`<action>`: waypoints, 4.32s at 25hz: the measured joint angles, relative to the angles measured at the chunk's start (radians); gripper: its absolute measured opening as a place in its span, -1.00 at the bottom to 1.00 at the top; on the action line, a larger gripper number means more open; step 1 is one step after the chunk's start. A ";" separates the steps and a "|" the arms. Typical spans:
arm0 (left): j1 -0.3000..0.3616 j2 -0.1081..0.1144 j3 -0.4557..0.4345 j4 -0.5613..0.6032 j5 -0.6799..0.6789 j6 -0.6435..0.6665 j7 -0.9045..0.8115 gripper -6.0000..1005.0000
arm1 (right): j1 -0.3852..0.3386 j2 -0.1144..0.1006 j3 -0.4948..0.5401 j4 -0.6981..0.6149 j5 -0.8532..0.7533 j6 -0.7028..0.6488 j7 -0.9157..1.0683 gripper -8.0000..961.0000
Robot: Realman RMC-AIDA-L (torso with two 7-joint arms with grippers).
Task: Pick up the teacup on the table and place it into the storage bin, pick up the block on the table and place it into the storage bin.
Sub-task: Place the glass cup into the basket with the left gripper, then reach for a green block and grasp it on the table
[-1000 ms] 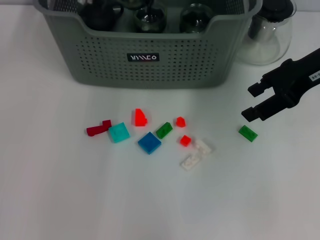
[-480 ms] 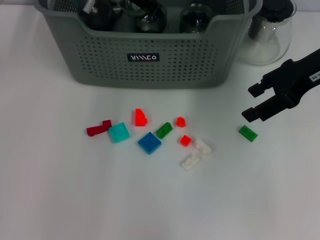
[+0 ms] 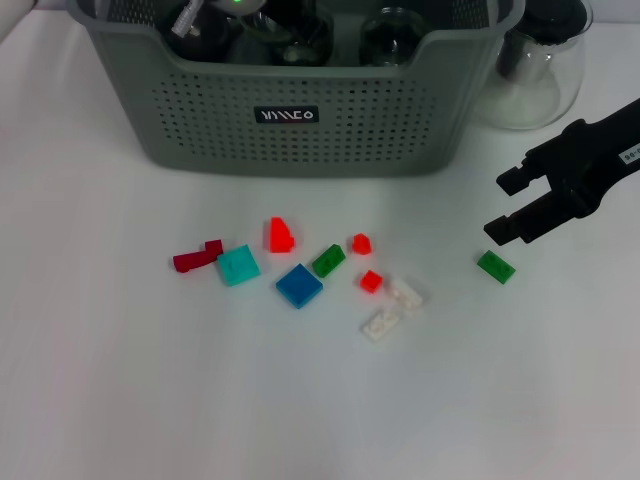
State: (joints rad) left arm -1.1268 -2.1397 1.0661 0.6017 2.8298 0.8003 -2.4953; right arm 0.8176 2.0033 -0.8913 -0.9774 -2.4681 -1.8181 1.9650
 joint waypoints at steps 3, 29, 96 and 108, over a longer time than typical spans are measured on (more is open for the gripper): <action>0.000 0.000 0.000 -0.001 0.000 0.000 0.000 -0.88 | 0.000 0.000 0.000 -0.002 0.000 0.000 0.000 0.72; 0.078 -0.005 -0.014 0.307 -0.010 0.187 -0.028 -0.08 | 0.000 0.000 0.000 -0.007 0.000 -0.001 -0.004 0.72; 0.833 -0.007 -0.312 0.227 -0.807 1.124 1.513 0.76 | 0.075 0.104 -0.563 0.059 -0.280 0.301 0.634 0.71; 0.834 -0.007 -0.316 0.203 -0.808 1.124 1.513 0.76 | 0.069 0.106 -0.679 0.056 -0.249 0.351 0.684 0.55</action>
State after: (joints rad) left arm -0.2930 -2.1471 0.7500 0.8050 2.0219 1.9240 -0.9818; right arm 0.8861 2.1092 -1.5698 -0.9215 -2.7168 -1.4671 2.6495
